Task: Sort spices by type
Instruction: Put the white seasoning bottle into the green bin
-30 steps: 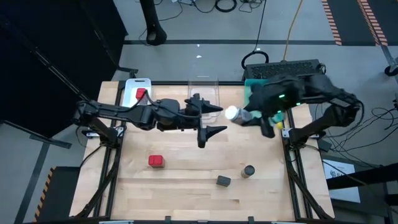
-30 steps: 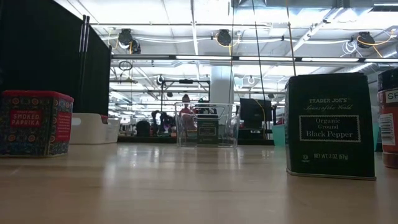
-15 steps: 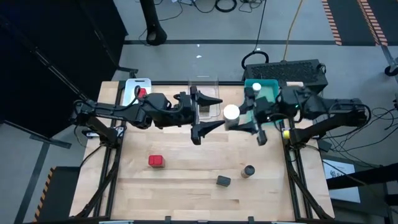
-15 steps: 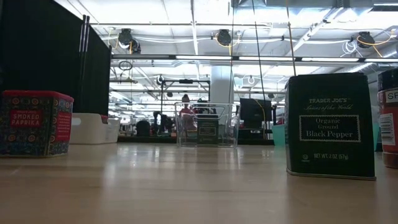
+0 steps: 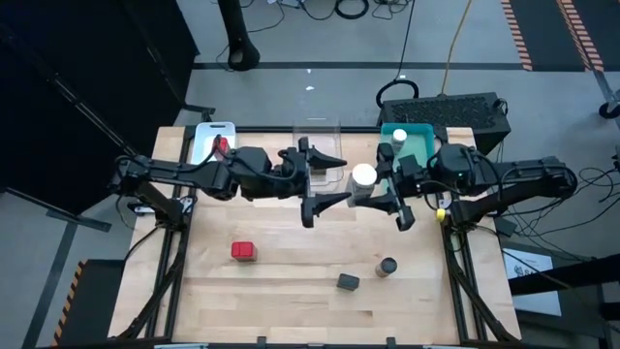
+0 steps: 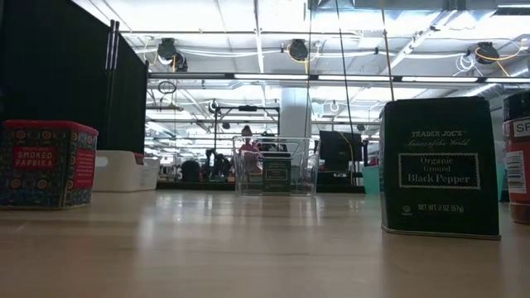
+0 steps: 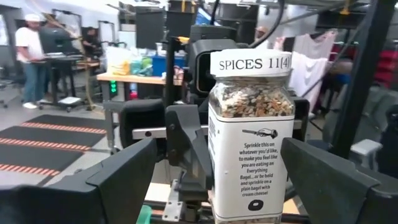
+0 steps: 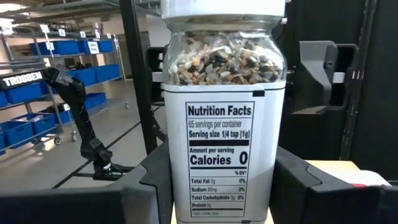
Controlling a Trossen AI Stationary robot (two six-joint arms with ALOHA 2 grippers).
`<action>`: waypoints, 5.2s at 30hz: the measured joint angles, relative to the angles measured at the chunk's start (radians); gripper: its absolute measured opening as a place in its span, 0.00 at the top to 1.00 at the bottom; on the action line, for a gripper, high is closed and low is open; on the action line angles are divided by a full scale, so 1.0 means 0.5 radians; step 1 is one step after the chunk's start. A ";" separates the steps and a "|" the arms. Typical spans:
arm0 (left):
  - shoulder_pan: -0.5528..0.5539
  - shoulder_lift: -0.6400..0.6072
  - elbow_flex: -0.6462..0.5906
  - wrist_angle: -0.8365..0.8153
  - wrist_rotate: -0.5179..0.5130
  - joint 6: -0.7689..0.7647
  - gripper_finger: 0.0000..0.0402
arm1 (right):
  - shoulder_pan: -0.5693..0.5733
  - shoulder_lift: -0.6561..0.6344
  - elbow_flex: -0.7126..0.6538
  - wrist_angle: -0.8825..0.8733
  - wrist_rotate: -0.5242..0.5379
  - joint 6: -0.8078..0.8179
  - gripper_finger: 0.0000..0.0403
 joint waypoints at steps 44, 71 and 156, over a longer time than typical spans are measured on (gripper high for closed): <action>-0.012 0.027 -0.002 -0.097 0.112 -0.290 0.12 | -0.006 0.046 0.000 -0.215 0.166 -0.092 0.60; 0.025 0.117 0.001 0.074 0.042 -0.063 0.15 | -0.005 0.051 0.001 -0.208 0.161 -0.101 0.60; -0.035 0.114 -0.002 -0.662 -0.281 -0.026 0.32 | -0.089 0.287 0.370 -0.889 0.224 0.166 0.57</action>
